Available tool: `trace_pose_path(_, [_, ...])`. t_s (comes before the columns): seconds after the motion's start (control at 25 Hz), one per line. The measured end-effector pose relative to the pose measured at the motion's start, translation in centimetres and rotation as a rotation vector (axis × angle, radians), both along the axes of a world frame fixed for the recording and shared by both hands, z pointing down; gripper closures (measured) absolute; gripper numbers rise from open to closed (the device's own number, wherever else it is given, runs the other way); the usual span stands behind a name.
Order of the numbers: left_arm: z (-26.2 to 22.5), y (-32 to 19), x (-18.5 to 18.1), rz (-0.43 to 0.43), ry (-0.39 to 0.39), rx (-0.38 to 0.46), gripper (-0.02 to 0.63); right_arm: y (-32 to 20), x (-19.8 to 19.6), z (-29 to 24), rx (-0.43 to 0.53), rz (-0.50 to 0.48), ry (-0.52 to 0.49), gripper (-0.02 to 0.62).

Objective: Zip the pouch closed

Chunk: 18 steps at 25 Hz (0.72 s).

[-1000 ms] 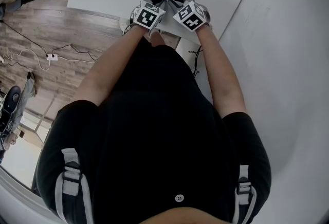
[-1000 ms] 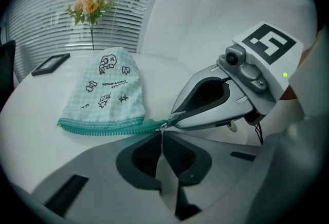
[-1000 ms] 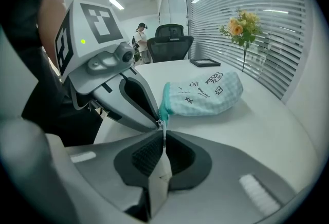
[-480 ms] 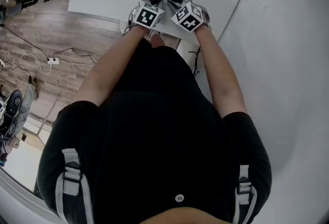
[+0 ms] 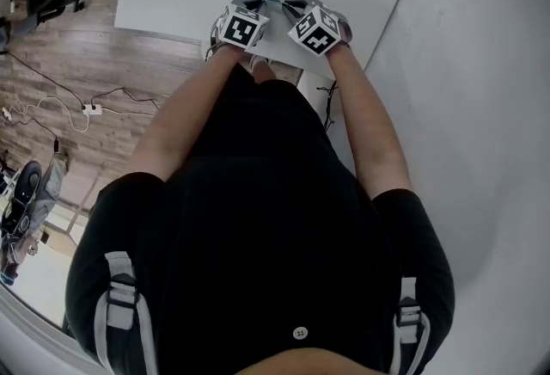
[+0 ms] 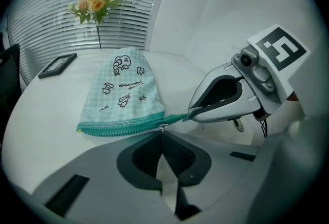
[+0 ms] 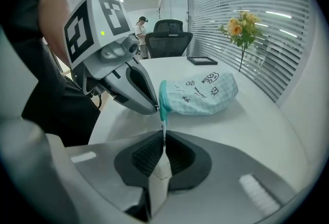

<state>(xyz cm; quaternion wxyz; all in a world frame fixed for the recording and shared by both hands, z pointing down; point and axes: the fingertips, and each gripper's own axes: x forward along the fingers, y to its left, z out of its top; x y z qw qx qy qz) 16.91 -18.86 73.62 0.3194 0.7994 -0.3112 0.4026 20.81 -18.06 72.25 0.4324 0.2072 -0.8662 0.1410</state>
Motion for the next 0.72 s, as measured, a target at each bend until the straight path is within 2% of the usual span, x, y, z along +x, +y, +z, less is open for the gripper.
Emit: trace_pose_path(0.72, [-0.2, -1.5, -3.4, -0.047, -0.034, 0.008, 0.598, -0.5, 0.6, -0.2, -0.005, 0.030, 0.025, 0.574])
